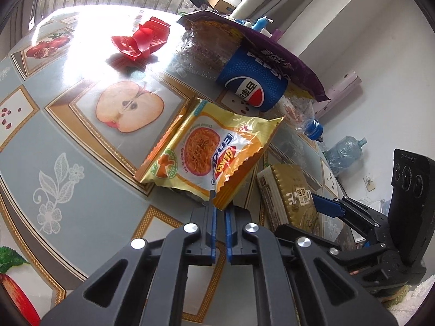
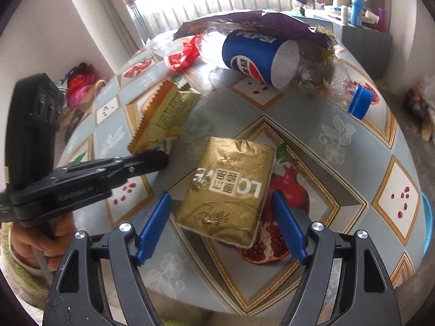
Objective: Collect trash
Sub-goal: 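Grasp the gold LC packet with the right tool while the left tool holds the wrapper, then carry wrapper and packet over the blue wastebasket and open both tools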
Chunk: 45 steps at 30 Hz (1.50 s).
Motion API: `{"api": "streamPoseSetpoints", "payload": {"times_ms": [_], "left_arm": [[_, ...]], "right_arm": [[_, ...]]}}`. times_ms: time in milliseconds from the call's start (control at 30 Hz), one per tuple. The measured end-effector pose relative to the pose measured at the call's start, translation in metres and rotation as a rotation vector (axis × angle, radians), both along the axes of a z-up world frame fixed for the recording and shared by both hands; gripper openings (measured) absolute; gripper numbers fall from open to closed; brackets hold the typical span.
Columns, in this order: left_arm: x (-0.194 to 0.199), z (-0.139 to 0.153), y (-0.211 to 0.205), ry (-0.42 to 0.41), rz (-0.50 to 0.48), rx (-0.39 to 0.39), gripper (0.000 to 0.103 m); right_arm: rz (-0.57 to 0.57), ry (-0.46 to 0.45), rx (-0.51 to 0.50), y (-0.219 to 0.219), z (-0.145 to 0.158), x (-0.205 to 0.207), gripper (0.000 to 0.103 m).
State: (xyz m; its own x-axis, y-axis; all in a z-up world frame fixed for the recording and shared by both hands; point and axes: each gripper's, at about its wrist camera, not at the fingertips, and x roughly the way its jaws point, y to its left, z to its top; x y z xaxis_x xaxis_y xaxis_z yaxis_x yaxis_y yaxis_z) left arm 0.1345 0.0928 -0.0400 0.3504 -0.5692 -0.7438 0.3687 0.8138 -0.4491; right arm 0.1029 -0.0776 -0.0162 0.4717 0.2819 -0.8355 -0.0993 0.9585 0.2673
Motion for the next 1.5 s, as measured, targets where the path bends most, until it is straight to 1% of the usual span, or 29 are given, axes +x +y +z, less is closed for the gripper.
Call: {"api": "streamPoseSetpoints", "payload": {"times_ms": [33, 67, 200, 300, 400, 500, 700, 800, 900, 1000, 1100, 1200, 1233, 1300, 1333, 1367, 1467, 1500], "left_arm": [[-0.001, 0.001, 0.0, -0.005, 0.003, 0.004, 0.004], [-0.002, 0.002, 0.001, -0.012, 0.006, 0.009, 0.004], [-0.006, 0.008, 0.001, -0.029, 0.014, 0.019, 0.004], [-0.009, 0.016, 0.002, -0.052, 0.017, 0.03, 0.003], [-0.016, 0.03, -0.001, -0.085, 0.0, 0.039, 0.002], [-0.023, 0.046, -0.008, -0.116, -0.022, 0.039, 0.002], [-0.043, 0.076, -0.041, -0.156, -0.101, 0.01, 0.001], [-0.051, 0.086, -0.061, -0.172, -0.142, -0.003, 0.0], [-0.059, 0.097, -0.086, -0.184, -0.203, -0.027, 0.0], [-0.066, 0.11, -0.121, -0.21, -0.283, -0.04, 0.0], [-0.071, 0.122, -0.169, -0.227, -0.397, -0.064, 0.0], [-0.067, 0.125, -0.22, -0.2, -0.505, -0.084, 0.0], [-0.064, 0.123, -0.243, -0.173, -0.548, -0.088, 0.0], [-0.055, 0.112, -0.288, -0.093, -0.629, -0.096, 0.0], [-0.05, 0.105, -0.315, -0.051, -0.663, -0.089, 0.0], [-0.047, 0.095, -0.344, -0.026, -0.695, -0.056, 0.0], [-0.044, 0.066, -0.412, -0.026, -0.781, 0.038, 0.001], [-0.042, 0.051, -0.435, -0.012, -0.805, 0.074, 0.001]], "right_arm": [[-0.002, -0.004, -0.008, 0.0, -0.001, 0.001, 0.062], [-0.002, -0.006, -0.009, 0.0, -0.001, 0.001, 0.059], [-0.021, -0.007, 0.021, -0.011, 0.001, -0.003, 0.056], [-0.052, -0.014, 0.078, -0.032, 0.005, -0.008, 0.055], [-0.083, -0.03, 0.142, -0.045, 0.011, -0.01, 0.054], [-0.112, -0.049, 0.172, -0.061, 0.016, -0.017, 0.053], [-0.183, -0.11, 0.25, -0.099, 0.033, -0.04, 0.052], [-0.223, -0.139, 0.267, -0.114, 0.04, -0.053, 0.052], [-0.28, -0.177, 0.276, -0.142, 0.051, -0.072, 0.052], [-0.372, -0.22, 0.273, -0.176, 0.06, -0.096, 0.052], [-0.474, -0.25, 0.268, -0.213, 0.064, -0.121, 0.052], [-0.614, -0.268, 0.271, -0.257, 0.057, -0.144, 0.052], [-0.67, -0.265, 0.29, -0.275, 0.052, -0.153, 0.052], [-0.76, -0.267, 0.323, -0.304, 0.042, -0.166, 0.052], [-0.824, -0.262, 0.324, -0.323, 0.032, -0.172, 0.052], [-0.86, -0.255, 0.324, -0.334, 0.026, -0.175, 0.052], [-0.963, -0.209, 0.381, -0.376, -0.007, -0.176, 0.053], [-0.997, -0.184, 0.403, -0.391, -0.022, -0.175, 0.053]]}}
